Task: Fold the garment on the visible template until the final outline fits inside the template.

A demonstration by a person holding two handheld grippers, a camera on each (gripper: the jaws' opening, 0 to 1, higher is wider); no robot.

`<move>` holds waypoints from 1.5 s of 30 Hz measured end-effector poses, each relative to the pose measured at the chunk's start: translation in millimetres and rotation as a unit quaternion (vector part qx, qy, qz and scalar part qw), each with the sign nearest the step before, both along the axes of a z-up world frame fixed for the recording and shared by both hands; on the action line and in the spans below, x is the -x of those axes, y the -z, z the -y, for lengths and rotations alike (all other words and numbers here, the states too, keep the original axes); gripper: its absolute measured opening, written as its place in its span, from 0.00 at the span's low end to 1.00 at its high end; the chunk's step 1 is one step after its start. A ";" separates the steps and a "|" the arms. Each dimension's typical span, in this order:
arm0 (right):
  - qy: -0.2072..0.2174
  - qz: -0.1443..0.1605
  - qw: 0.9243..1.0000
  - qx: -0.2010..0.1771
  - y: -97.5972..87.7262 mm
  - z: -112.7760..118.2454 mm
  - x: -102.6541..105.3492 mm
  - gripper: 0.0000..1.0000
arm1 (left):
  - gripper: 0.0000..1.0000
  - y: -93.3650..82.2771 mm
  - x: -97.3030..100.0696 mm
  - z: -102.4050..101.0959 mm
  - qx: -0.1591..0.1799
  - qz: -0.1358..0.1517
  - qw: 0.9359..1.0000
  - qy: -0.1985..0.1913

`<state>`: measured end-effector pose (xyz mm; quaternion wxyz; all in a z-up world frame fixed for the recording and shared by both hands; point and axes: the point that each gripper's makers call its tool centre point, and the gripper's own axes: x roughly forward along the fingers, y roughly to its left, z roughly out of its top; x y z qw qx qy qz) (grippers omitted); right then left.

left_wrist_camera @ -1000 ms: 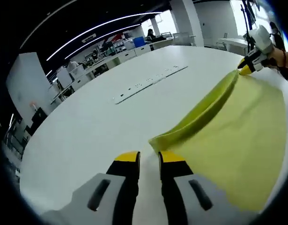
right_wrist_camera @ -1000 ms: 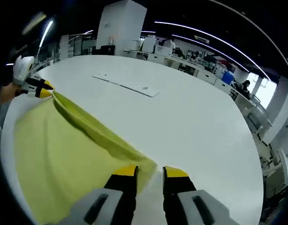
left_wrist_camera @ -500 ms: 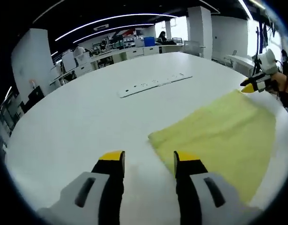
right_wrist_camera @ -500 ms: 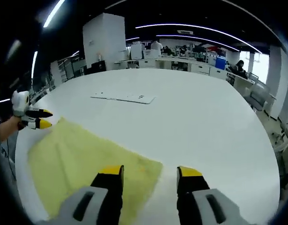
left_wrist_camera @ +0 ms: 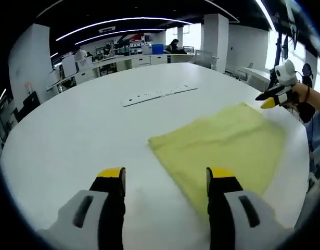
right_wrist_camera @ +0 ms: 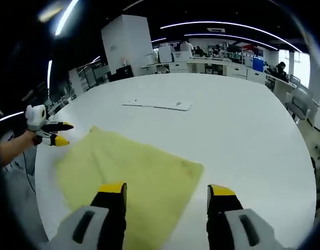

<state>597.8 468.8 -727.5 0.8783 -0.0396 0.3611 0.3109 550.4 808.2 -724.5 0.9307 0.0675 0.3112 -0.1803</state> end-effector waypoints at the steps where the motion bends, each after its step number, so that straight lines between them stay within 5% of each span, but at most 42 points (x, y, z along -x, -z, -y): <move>1: -0.002 -0.002 1.000 -0.001 -0.7 -0.1 3.1 0.64 | 0.62 -1.0 2.3 0.1 0.002 0.001 1.000 0.002; 15: -0.030 -0.035 0.999 -0.011 -4.3 7.3 62.3 0.67 | 0.68 1.4 45.8 8.0 0.034 -0.022 0.999 0.020; 31: -0.024 -0.057 0.998 -0.019 3.6 25.4 105.1 0.51 | 0.38 19.6 88.2 20.6 0.074 -0.063 0.995 0.027; 45: -0.014 -0.088 0.995 -0.036 20.5 27.1 129.8 0.20 | 0.12 29.0 98.9 25.6 0.088 -0.078 0.993 0.028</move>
